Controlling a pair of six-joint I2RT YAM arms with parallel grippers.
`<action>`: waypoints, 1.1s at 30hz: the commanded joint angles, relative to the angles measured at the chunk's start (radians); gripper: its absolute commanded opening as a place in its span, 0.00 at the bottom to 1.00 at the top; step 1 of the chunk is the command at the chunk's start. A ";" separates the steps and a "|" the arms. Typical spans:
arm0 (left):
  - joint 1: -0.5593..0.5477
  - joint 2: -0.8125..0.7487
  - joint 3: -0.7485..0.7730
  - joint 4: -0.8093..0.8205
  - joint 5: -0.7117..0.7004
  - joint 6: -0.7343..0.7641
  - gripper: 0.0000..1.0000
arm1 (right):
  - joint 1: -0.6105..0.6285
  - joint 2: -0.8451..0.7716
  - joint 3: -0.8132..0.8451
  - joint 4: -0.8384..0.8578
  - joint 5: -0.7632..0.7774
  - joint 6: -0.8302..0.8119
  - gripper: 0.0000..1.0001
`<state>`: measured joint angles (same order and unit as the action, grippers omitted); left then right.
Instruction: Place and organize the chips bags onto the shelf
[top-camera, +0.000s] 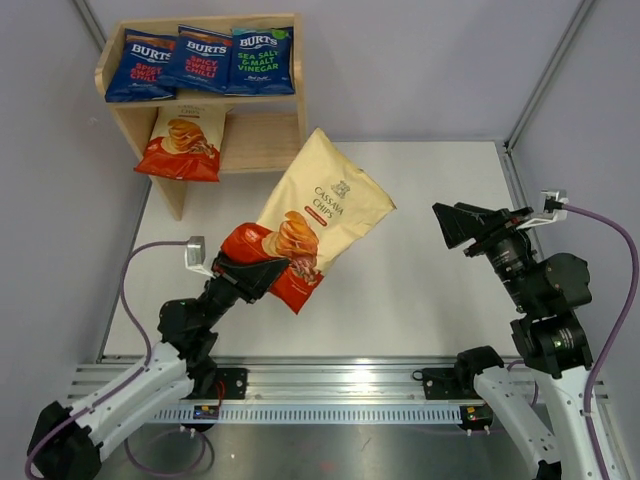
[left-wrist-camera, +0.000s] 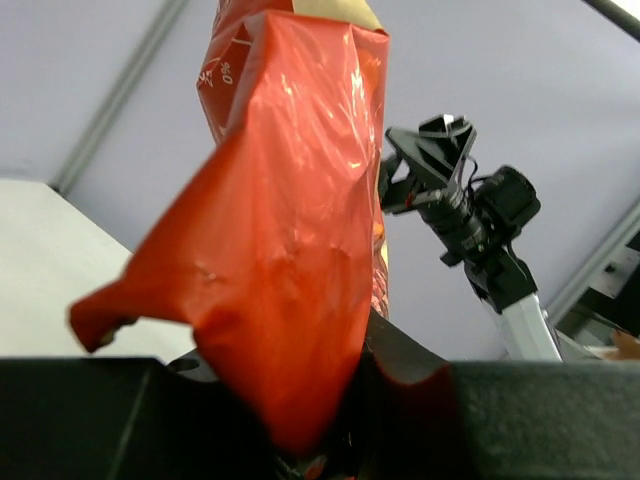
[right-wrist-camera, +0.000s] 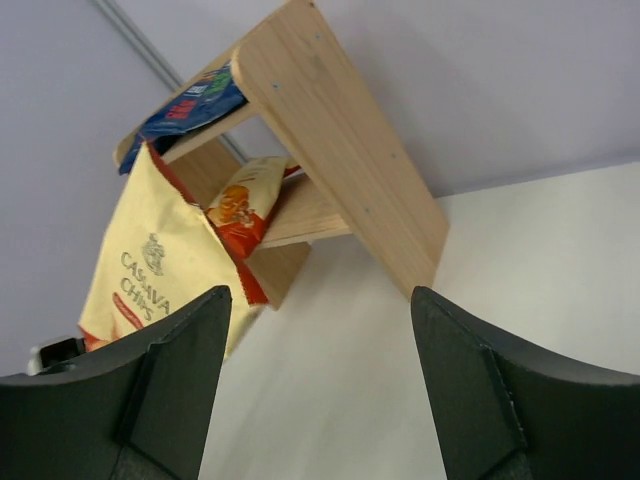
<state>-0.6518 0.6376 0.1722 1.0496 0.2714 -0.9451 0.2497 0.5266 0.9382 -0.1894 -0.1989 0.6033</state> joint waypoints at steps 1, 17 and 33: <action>0.004 -0.215 0.004 -0.333 -0.164 0.103 0.08 | 0.000 -0.013 -0.002 -0.093 0.150 -0.074 0.80; 0.004 -0.472 0.220 -1.093 -0.630 0.158 0.08 | 0.000 -0.013 -0.026 -0.068 0.170 -0.050 0.81; 0.011 -0.293 0.306 -0.844 -0.761 0.226 0.07 | 0.000 -0.037 0.001 -0.084 0.141 -0.036 0.81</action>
<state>-0.6476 0.3134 0.4152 0.0151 -0.4294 -0.7380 0.2497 0.5007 0.9085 -0.2874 -0.0624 0.5659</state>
